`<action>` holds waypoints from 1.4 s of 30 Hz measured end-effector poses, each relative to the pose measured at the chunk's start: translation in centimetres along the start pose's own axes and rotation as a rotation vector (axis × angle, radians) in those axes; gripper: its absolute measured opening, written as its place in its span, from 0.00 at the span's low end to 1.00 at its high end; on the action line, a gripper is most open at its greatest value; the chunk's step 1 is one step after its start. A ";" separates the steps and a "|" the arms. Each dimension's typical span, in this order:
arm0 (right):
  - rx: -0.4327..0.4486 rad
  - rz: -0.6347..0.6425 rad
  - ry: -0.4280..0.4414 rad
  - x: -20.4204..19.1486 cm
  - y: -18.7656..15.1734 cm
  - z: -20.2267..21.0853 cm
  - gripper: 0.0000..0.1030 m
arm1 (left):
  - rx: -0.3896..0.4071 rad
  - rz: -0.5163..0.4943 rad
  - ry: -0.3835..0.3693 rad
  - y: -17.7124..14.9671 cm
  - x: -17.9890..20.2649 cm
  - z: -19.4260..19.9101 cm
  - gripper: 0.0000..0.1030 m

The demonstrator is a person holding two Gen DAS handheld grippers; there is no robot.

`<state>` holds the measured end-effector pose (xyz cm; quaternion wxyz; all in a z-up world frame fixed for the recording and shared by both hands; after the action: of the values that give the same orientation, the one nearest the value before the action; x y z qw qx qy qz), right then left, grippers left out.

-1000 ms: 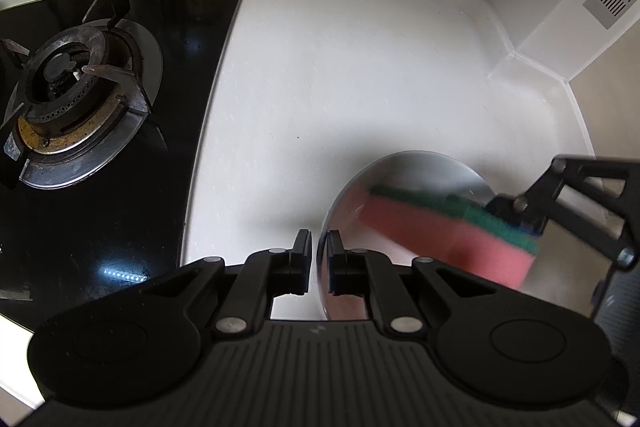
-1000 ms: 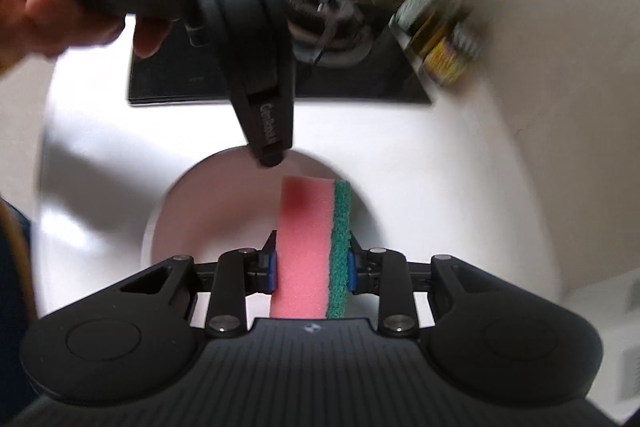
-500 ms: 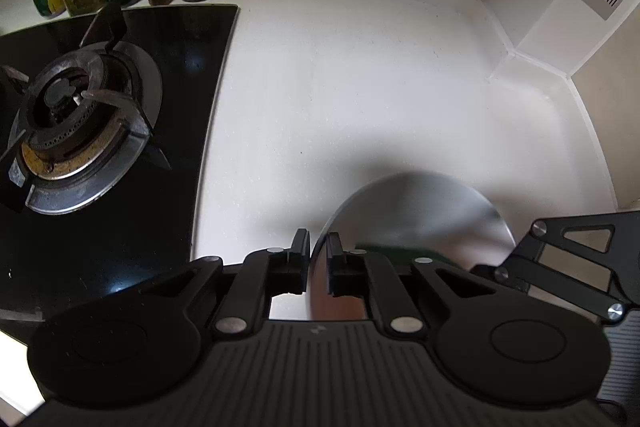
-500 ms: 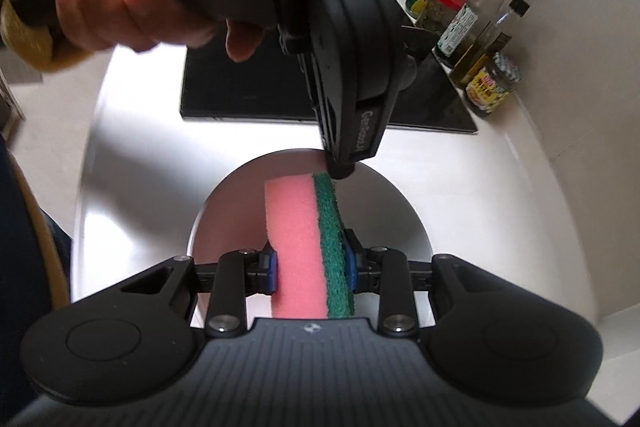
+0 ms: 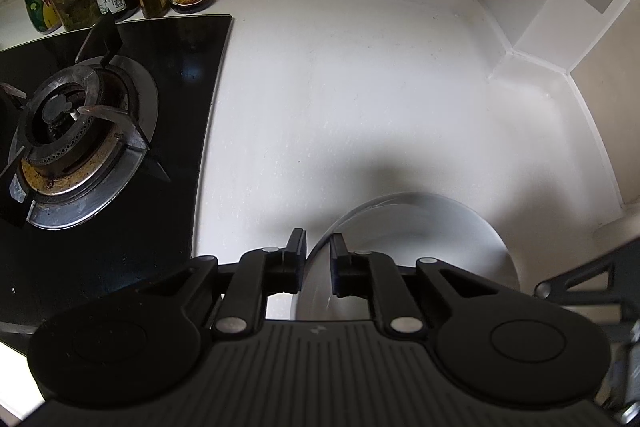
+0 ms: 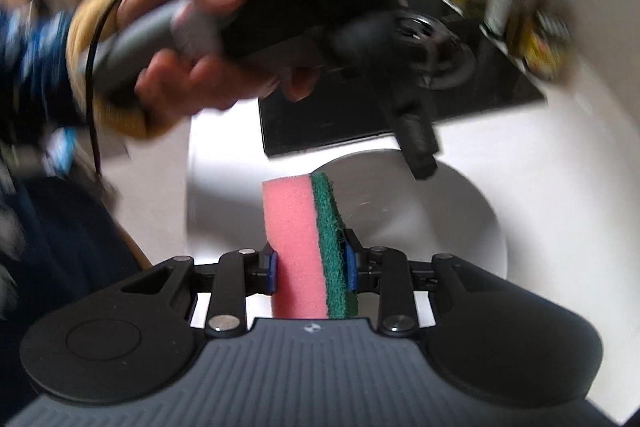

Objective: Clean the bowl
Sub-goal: 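Scrub the bowl interior with the sponge in the right tool while the left tool holds the rim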

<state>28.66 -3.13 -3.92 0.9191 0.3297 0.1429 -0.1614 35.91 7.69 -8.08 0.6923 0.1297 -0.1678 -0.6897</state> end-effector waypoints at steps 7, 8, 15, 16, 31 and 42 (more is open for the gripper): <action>0.161 -0.104 -0.011 1.0 1.1 4.1 0.25 | -0.010 0.006 -0.014 0.0 -0.2 0.0 0.13; 0.165 -0.071 -0.073 1.1 1.3 4.5 0.25 | -0.017 0.012 -0.023 0.0 -0.3 -0.1 0.12; -0.006 0.317 -0.532 -0.5 1.0 -0.8 0.25 | -0.044 0.036 -0.059 0.1 -0.8 -0.2 0.12; -0.017 0.360 -0.567 -0.7 0.9 -1.6 0.25 | -0.043 0.035 -0.055 0.1 -0.9 -0.2 0.12; -0.099 0.296 -0.166 -0.9 1.2 -2.3 0.26 | -0.025 0.012 -0.042 -0.1 -0.7 -0.3 0.12; -0.099 0.160 0.097 -0.1 0.4 0.6 0.26 | -0.021 0.003 -0.048 -0.1 -0.9 -0.4 0.13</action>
<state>28.82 -3.20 -3.18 0.9364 0.3014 0.1681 -0.0641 35.98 8.55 -8.52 0.6904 0.1058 -0.1773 -0.6934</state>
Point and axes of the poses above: each gripper's, at about its wrist camera, not at the fingertips, and z roughly against the way its jaws point, x to its right, y to its top, the point moved 8 cm from there along -z, roughly the way its jaws point, and after that the axes turned 7 degrees about y, right-handed, at the moved point
